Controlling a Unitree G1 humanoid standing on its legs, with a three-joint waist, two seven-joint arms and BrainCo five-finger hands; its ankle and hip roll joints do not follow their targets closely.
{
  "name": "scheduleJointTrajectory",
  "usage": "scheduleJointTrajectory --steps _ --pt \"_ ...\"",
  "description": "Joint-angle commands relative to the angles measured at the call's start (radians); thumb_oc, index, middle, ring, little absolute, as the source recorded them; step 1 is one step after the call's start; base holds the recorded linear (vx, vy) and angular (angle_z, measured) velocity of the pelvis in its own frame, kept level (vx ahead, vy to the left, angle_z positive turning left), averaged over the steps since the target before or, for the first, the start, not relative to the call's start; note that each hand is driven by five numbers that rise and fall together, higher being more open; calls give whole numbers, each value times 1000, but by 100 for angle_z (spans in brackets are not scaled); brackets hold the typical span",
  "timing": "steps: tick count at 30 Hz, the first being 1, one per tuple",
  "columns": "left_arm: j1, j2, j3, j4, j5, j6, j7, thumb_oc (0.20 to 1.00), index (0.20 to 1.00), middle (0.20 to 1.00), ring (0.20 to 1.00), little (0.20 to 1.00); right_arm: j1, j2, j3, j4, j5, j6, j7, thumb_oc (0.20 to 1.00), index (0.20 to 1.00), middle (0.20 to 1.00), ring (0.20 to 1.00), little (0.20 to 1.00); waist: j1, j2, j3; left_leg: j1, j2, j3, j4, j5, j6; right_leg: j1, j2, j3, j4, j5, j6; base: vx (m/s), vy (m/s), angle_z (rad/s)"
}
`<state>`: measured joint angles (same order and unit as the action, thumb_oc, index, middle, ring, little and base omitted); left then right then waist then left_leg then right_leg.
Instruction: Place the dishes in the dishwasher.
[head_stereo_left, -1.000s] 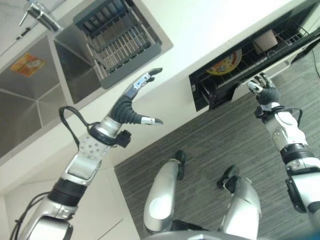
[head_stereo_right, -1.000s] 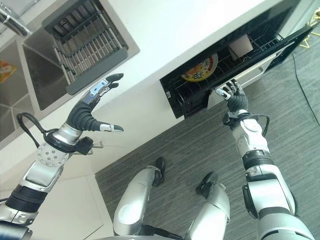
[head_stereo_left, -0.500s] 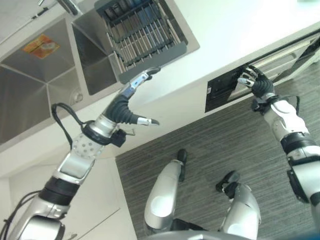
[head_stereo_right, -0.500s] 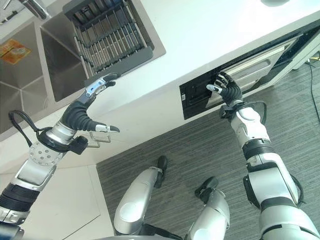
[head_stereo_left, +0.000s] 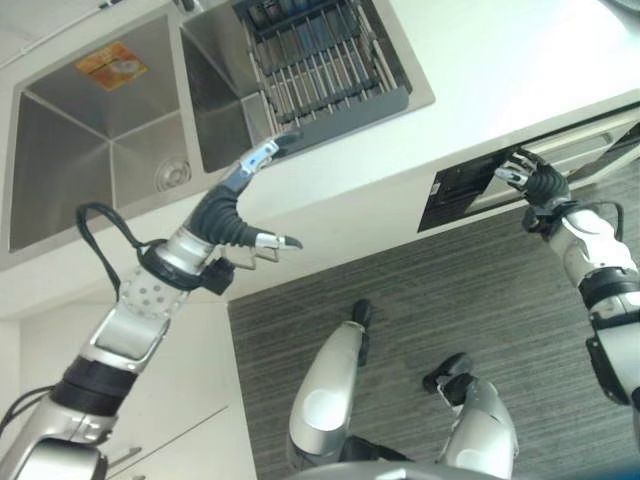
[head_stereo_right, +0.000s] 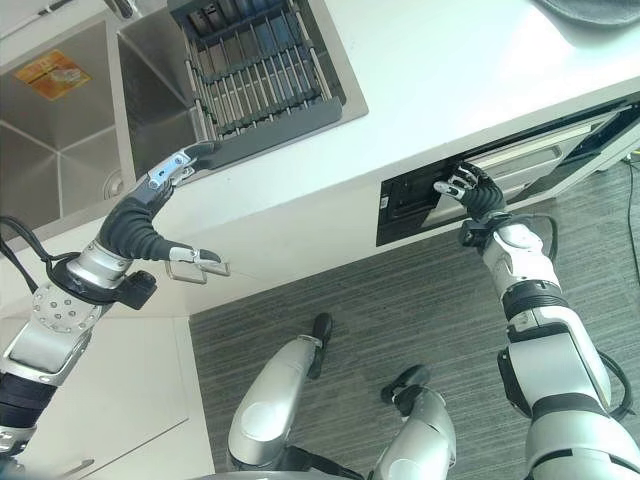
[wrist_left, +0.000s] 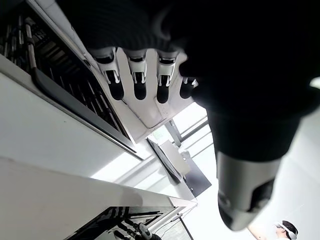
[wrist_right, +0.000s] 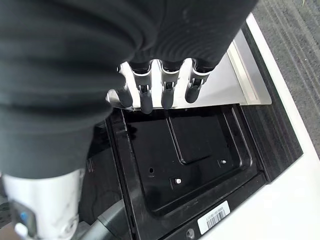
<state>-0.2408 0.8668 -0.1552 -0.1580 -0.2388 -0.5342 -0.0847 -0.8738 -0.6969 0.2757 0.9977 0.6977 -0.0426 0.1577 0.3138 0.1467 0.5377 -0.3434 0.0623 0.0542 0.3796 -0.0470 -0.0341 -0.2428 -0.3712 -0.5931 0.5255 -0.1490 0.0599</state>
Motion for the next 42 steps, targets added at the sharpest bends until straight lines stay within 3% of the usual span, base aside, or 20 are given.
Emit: scheduleJointTrajectory --steps 1,8,10,11,15,17,20,24,28,29,32,33,36,42 --pt "-1 18 65 -99 -74 -56 -3 1000 1000 1000 1000 1000 -382 68 31 -124 83 -143 77 1000 1000 1000 1000 1000 74 -19 -18 48 -13 107 -67 39 31 69 -2 55 28 31 35 -77 -96 3" --pt "39 -81 72 -61 -1 -33 59 1000 1000 1000 1000 1000 -51 199 -26 -244 60 -163 84 1000 1000 1000 1000 1000 25 -31 -18 104 9 130 -94 45 28 95 21 77 -33 52 36 -82 -56 -8" --pt "62 -128 85 -40 74 -21 113 1000 1000 1000 1000 1000 96 254 -49 -295 100 -192 16 1000 1000 1000 1000 1000 -2 -38 -18 127 22 139 -105 46 26 109 31 87 -59 60 39 -130 -110 -7" --pt "84 -145 101 -21 125 -15 194 1000 1000 1000 1000 1000 202 293 -93 -312 155 -176 5 1000 1000 1000 1000 1000 -26 -43 -18 157 33 149 -124 47 22 128 43 100 -89 66 41 -152 -97 -18" --pt "131 -178 143 -1 183 -11 288 1000 1000 1000 1000 1000 374 345 -95 -372 59 -202 6 1000 1000 1000 1000 1000 -65 -47 -30 189 46 162 -150 49 13 148 64 121 -138 69 48 -105 -39 -23" --pt "190 -203 193 2 233 -7 333 1000 1000 1000 1000 1000 527 353 -101 -422 8 -220 32 1000 1000 1000 1000 1000 -93 -56 -54 216 56 171 -173 52 0 171 84 131 -184 71 53 -84 -60 -21" --pt "294 -242 284 -4 271 -12 360 1000 1000 1000 1000 1000 699 368 -137 -472 -11 -197 59 1000 1000 1000 1000 1000 -132 -77 -114 271 68 180 -226 64 -25 224 115 134 -257 71 55 -94 -94 -26" --pt "340 -268 316 2 277 1 352 1000 1000 1000 1000 1000 768 378 -158 -459 -1 -169 85 1000 1000 1000 1000 1000 -152 -87 -159 304 73 181 -254 73 -40 250 131 136 -284 69 52 -78 -49 -6" --pt "384 -300 330 21 273 27 350 1000 1000 1000 1000 1000 823 391 -180 -433 -6 -134 114 1000 1000 1000 1000 1000 -166 -87 -205 335 73 179 -276 84 -53 279 148 136 -305 65 45 -105 -14 -8" --pt "412 -321 330 50 273 48 382 1000 1000 1000 1000 1000 849 404 -182 -396 -2 -110 105 1000 1000 1000 1000 1000 -165 -87 -240 358 70 171 -290 87 -59 303 157 129 -315 60 39 -156 -25 9" --pt "444 -337 354 93 218 36 447 1000 1000 1000 1000 1000 857 405 -201 -304 -5 -95 82 1000 1000 1000 1000 1000 -156 -84 -270 386 70 158 -313 96 -68 339 171 119 -335 56 33 -199 -9 22" --pt "466 -352 378 133 131 14 465 1000 1000 1000 1000 1000 861 402 -212 -248 -5 -99 73 1000 1000 1000 1000 1000 -149 -84 -283 397 71 148 -323 101 -75 359 176 114 -350 58 30 -159 17 22" --pt "498 -390 411 215 -28 -19 440 1000 1000 1000 1000 1000 868 392 -240 -179 -11 -110 82 1000 1000 1000 1000 1000 -135 -89 -297 401 75 132 -327 113 -85 381 183 107 -366 62 30 -102 1 25" --pt "529 -459 408 421 -47 -60 365 1000 1000 1000 1000 1000 865 386 -281 -76 -20 -143 84 1000 1000 1000 1000 1000 -107 -103 -319 409 115 126 -379 170 -118 418 204 78 -401 59 25 -74 -31 20"
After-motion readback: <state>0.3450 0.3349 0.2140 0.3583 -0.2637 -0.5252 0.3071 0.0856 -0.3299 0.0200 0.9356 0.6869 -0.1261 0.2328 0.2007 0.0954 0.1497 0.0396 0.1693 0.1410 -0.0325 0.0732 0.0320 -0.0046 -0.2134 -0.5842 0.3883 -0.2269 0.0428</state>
